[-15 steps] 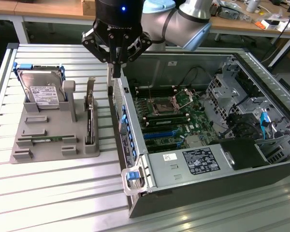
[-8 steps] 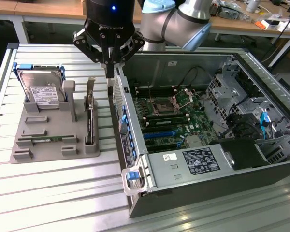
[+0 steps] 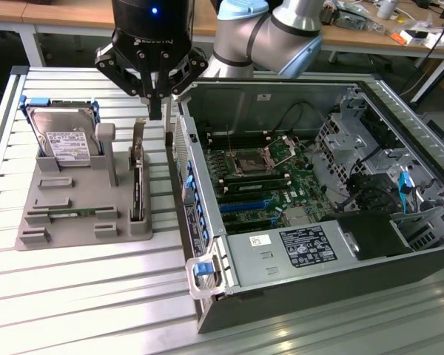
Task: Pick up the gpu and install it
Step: 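Reach for the gpu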
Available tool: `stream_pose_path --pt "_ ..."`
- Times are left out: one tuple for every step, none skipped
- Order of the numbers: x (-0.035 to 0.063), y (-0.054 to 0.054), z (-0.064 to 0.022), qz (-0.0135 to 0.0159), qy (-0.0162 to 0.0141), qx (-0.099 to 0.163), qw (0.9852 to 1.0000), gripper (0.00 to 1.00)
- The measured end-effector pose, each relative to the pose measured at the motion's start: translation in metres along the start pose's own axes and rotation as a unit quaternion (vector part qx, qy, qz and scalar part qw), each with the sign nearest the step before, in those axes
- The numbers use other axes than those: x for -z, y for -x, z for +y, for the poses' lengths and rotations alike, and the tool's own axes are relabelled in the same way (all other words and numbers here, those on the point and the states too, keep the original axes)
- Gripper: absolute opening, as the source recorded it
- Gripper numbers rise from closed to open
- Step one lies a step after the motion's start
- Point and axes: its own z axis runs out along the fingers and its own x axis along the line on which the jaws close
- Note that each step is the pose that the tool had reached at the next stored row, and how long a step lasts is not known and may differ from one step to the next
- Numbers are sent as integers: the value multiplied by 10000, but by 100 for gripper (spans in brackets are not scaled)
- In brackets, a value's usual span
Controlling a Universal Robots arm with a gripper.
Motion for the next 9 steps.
stream_pose_path --pt "0 -9 0 0 0 0 10000 11" --pt "1 -17 0 0 0 0 10000 11" --pt "1 -18 0 0 0 1 10000 11" --pt "1 -19 0 0 0 0 10000 11" --pt "1 -19 0 0 0 0 10000 11" --pt "1 -19 0 0 0 0 10000 11" --pt "1 -19 0 0 0 0 10000 11" --pt "1 -19 0 0 0 0 10000 11" --pt "1 -20 0 0 0 0 10000 11"
